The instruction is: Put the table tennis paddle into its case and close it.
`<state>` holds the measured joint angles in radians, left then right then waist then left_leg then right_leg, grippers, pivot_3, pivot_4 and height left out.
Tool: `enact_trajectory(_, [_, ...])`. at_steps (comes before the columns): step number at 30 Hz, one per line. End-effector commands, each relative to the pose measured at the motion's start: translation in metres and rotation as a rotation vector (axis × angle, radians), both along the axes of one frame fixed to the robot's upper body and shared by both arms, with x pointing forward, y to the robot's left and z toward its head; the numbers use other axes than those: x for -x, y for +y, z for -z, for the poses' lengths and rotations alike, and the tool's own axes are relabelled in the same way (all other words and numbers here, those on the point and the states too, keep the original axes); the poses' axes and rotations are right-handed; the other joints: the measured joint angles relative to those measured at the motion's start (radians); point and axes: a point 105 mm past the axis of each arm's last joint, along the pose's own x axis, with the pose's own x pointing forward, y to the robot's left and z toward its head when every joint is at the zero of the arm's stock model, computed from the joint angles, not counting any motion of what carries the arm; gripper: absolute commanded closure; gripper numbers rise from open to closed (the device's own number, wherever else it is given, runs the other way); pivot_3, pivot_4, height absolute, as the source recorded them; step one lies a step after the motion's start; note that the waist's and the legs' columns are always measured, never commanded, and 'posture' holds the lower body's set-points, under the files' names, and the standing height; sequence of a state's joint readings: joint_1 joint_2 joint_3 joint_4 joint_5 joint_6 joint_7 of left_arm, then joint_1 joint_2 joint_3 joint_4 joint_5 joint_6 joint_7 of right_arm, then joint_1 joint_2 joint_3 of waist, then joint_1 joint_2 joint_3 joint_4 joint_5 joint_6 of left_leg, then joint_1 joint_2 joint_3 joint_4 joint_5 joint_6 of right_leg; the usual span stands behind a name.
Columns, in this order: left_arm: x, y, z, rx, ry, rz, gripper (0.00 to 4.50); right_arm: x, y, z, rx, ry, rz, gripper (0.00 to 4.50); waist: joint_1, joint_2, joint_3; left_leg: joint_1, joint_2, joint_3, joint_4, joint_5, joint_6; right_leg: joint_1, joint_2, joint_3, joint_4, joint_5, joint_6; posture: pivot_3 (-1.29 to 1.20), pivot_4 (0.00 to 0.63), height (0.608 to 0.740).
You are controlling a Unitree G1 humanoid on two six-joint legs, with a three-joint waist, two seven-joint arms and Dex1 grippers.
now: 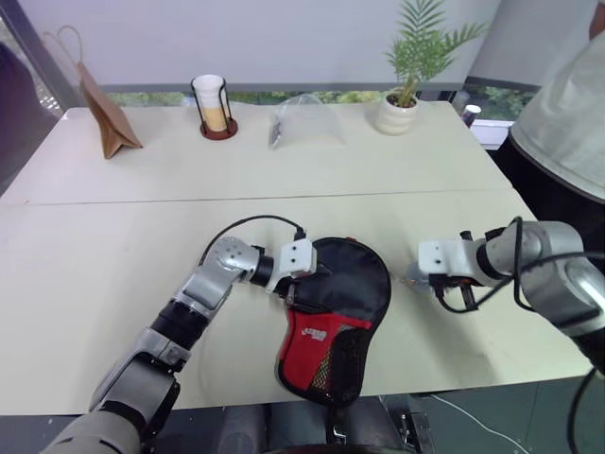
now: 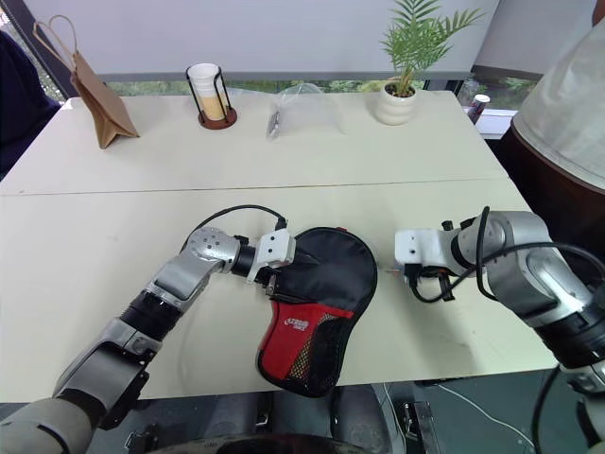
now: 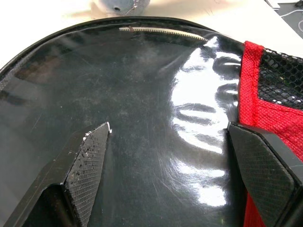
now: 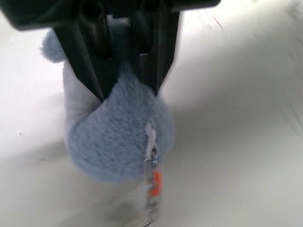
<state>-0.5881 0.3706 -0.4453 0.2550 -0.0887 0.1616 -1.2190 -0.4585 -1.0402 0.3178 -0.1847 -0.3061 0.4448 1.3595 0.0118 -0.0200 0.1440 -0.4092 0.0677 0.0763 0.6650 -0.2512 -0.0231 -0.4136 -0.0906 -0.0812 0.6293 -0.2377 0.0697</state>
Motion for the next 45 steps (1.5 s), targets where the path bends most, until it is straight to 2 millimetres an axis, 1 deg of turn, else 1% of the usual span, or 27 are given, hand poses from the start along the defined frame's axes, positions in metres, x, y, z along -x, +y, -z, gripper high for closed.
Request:
enact_trajectory(1, [0.005, 0.001, 0.016, -0.060, 0.021, 0.008, 0.32, -0.004, 0.006, -0.004, -0.105, 0.042, 0.043, 2.45, -0.004, 0.000, 0.000, 0.000, 0.000, 0.000, 0.000, 0.000, 0.000, 0.000, 0.000, 0.000, 0.000, 0.000, 0.000, 0.00, 0.150, 0.740])
enact_trajectory(2, [0.005, 0.001, 0.016, -0.059, 0.021, 0.007, 0.32, -0.007, 0.005, -0.008, -0.126, 0.047, 0.058, 1.88, -0.004, 0.001, 0.000, 0.000, 0.000, 0.000, -0.001, 0.000, 0.000, 0.000, 0.000, 0.000, 0.000, 0.000, 0.000, 0.00, 0.150, 0.740])
enact_trajectory(3, [0.005, 0.001, 0.016, -0.059, 0.021, 0.007, 0.32, -0.009, 0.005, -0.011, -0.145, 0.051, 0.066, 1.41, -0.004, 0.001, 0.001, 0.000, 0.000, 0.000, -0.001, 0.000, 0.000, -0.001, 0.000, 0.000, 0.000, 0.001, -0.002, 0.00, 0.150, 0.740])
enact_trajectory(5, [0.005, 0.001, 0.016, -0.058, 0.021, 0.005, 0.32, -0.013, 0.002, -0.020, -0.161, 0.038, 0.048, 0.32, -0.002, 0.003, 0.002, 0.000, 0.000, 0.001, -0.001, 0.000, 0.000, -0.001, 0.000, 0.000, 0.000, 0.002, -0.004, 0.00, 0.150, 0.740])
enact_trajectory(6, [0.005, 0.001, 0.016, -0.057, 0.021, 0.004, 0.32, -0.015, -0.001, -0.024, -0.166, 0.030, 0.046, 0.05, -0.001, 0.004, 0.003, 0.000, 0.000, 0.001, -0.001, 0.000, 0.000, -0.001, 0.000, 0.000, 0.000, 0.002, -0.004, 0.00, 0.150, 0.740])
enact_trajectory(9, [0.005, 0.001, 0.016, -0.056, 0.022, 0.001, 0.32, -0.020, -0.014, -0.036, -0.167, -0.001, 0.039, 0.05, 0.001, 0.005, 0.003, -0.001, -0.001, 0.001, -0.002, 0.000, 0.000, -0.002, 0.000, 0.000, 0.000, 0.002, -0.004, 0.00, 0.150, 0.740])
enact_trajectory(12, [0.005, 0.001, 0.016, -0.053, 0.023, -0.004, 0.32, -0.020, -0.031, -0.043, -0.234, 0.010, 0.090, 0.05, 0.001, 0.006, 0.004, -0.001, -0.001, 0.001, -0.002, 0.000, 0.000, -0.002, 0.000, 0.000, 0.000, 0.002, -0.003, 0.00, 0.150, 0.740])
enact_trajectory(15, [0.005, 0.001, 0.015, -0.052, 0.022, -0.007, 0.32, -0.021, -0.046, -0.039, -0.255, -0.003, 0.128, 0.05, 0.000, 0.006, 0.004, -0.001, -0.001, 0.001, -0.002, 0.000, 0.000, -0.001, 0.000, 0.000, 0.000, 0.002, -0.003, 0.00, 0.150, 0.740])
enact_trajectory(17, [0.005, 0.002, 0.015, -0.052, 0.022, -0.009, 0.32, -0.018, -0.052, -0.034, -0.280, 0.012, 0.148, 0.05, 0.000, 0.006, 0.004, -0.001, -0.001, 0.001, -0.002, 0.000, 0.000, -0.002, 0.000, 0.000, 0.000, 0.002, -0.003, 0.00, 0.150, 0.740])
enact_trajectory(22, [0.005, 0.003, 0.016, -0.054, 0.023, -0.011, 0.32, -0.015, -0.054, -0.027, -0.408, 0.052, 0.226, 0.05, 0.000, 0.008, 0.005, -0.001, -0.001, 0.001, -0.002, 0.000, 0.000, -0.002, 0.000, 0.000, 0.000, 0.002, -0.003, 0.00, 0.150, 0.740])
enact_trajectory(26, [0.006, 0.004, 0.016, -0.055, 0.024, -0.010, 0.32, -0.019, -0.055, -0.021, -0.460, 0.054, 0.274, 0.05, 0.000, 0.009, 0.006, -0.001, -0.001, 0.001, -0.002, 0.000, 0.000, -0.002, 0.000, 0.000, 0.000, 0.002, -0.003, 0.00, 0.150, 0.740])
enact_trajectory(30, [0.006, 0.003, 0.016, -0.055, 0.025, -0.009, 0.32, -0.021, -0.050, -0.020, -0.524, 0.071, 0.302, 0.05, 0.000, 0.009, 0.006, -0.001, -0.001, 0.001, -0.002, 0.000, 0.000, -0.002, 0.000, 0.000, 0.000, 0.002, -0.003, 0.00, 0.150, 0.740])
enact_trajectory(31, [0.006, 0.003, 0.016, -0.054, 0.025, -0.009, 0.32, -0.021, -0.049, -0.020, -0.526, 0.074, 0.303, 0.27, 0.000, 0.009, 0.006, -0.001, -0.001, 0.001, -0.002, 0.000, 0.000, -0.002, 0.000, 0.000, 0.000, 0.002, -0.003, 0.00, 0.150, 0.740])
enact_trajectory(33, [0.006, 0.002, 0.016, -0.052, 0.025, -0.009, 0.32, -0.020, -0.048, -0.019, -0.532, 0.084, 0.316, 0.89, 0.000, 0.009, 0.006, -0.001, -0.001, 0.001, -0.002, 0.000, 0.000, -0.002, 0.000, 0.000, 0.000, 0.002, -0.003, 0.00, 0.150, 0.740])
enact_trajectory(34, [0.006, 0.002, 0.016, -0.051, 0.026, -0.009, 0.32, -0.020, -0.047, -0.018, -0.534, 0.088, 0.320, 1.40, 0.000, 0.009, 0.006, -0.001, -0.001, 0.001, -0.002, 0.000, 0.000, -0.002, 0.000, 0.000, 0.000, 0.002, -0.003, 0.00, 0.150, 0.740])
enact_trajectory(35, [0.006, 0.002, 0.016, -0.050, 0.026, -0.008, 0.32, -0.019, -0.046, -0.018, -0.537, 0.096, 0.320, 1.81, 0.000, 0.009, 0.006, -0.001, -0.001, 0.001, -0.002, 0.000, 0.000, -0.002, 0.000, 0.000, 0.000, 0.002, -0.003, 0.00, 0.150, 0.740])
enact_trajectory(36, [0.006, 0.001, 0.015, -0.048, 0.025, -0.007, 0.32, -0.019, -0.046, -0.017, -0.535, 0.099, 0.322, 2.39, -0.001, 0.009, 0.006, -0.001, -0.001, 0.001, -0.002, 0.000, 0.000, -0.002, 0.000, 0.000, 0.000, 0.002, -0.003, 0.00, 0.150, 0.740])
enact_trajectory(37, [0.006, 0.001, 0.015, -0.046, 0.025, -0.006, 0.32, -0.018, -0.046, -0.016, -0.529, 0.101, 0.321, 2.81, 0.000, 0.009, 0.006, -0.001, -0.001, 0.001, -0.002, 0.000, 0.000, -0.002, 0.000, 0.000, 0.000, 0.002, -0.003, 0.00, 0.150, 0.740])
enact_trajectory(39, [0.007, -0.001, 0.013, -0.033, 0.021, 0.002, 0.32, -0.015, -0.046, -0.015, -0.514, 0.108, 0.319, 3.83, 0.000, 0.009, 0.006, -0.001, -0.001, 0.001, -0.002, 0.000, 0.000, -0.002, 0.000, 0.000, 0.000, 0.002, -0.003, 0.00, 0.150, 0.740])
enact_trajectory(40, [0.007, -0.003, 0.011, -0.018, 0.018, 0.009, 0.32, -0.014, -0.044, -0.015, -0.511, 0.113, 0.316, 4.20, 0.000, 0.009, 0.006, -0.001, -0.001, 0.001, -0.002, 0.000, 0.000, -0.002, 0.000, 0.000, 0.000, 0.002, -0.003, 0.00, 0.150, 0.740])
enact_trajectory(41, [0.007, -0.005, 0.009, -0.007, 0.016, 0.013, 0.32, -0.013, -0.043, -0.016, -0.509, 0.116, 0.315, 4.46, 0.001, 0.009, 0.006, -0.001, -0.001, 0.001, -0.002, 0.000, 0.000, -0.002, 0.000, 0.000, 0.000, 0.002, -0.003, 0.00, 0.150, 0.740])
enact_trajectory(43, [0.007, -0.007, 0.007, 0.003, 0.017, 0.018, 0.32, -0.011, -0.037, -0.019, -0.511, 0.121, 0.299, 4.46, 0.001, 0.009, 0.006, -0.002, -0.001, 0.001, -0.002, 0.000, 0.000, -0.002, 0.000, 0.000, 0.000, 0.002, -0.003, 0.00, 0.150, 0.740])
enact_trajectory(45, [0.007, -0.009, 0.006, 0.007, 0.017, 0.020, 0.32, -0.015, -0.031, -0.023, -0.519, 0.094, 0.287, 4.46, 0.000, 0.009, 0.006, -0.002, -0.001, 0.001, -0.002, 0.000, 0.000, -0.003, 0.000, 0.000, 0.000, 0.002, -0.003, 0.00, 0.150, 0.740])
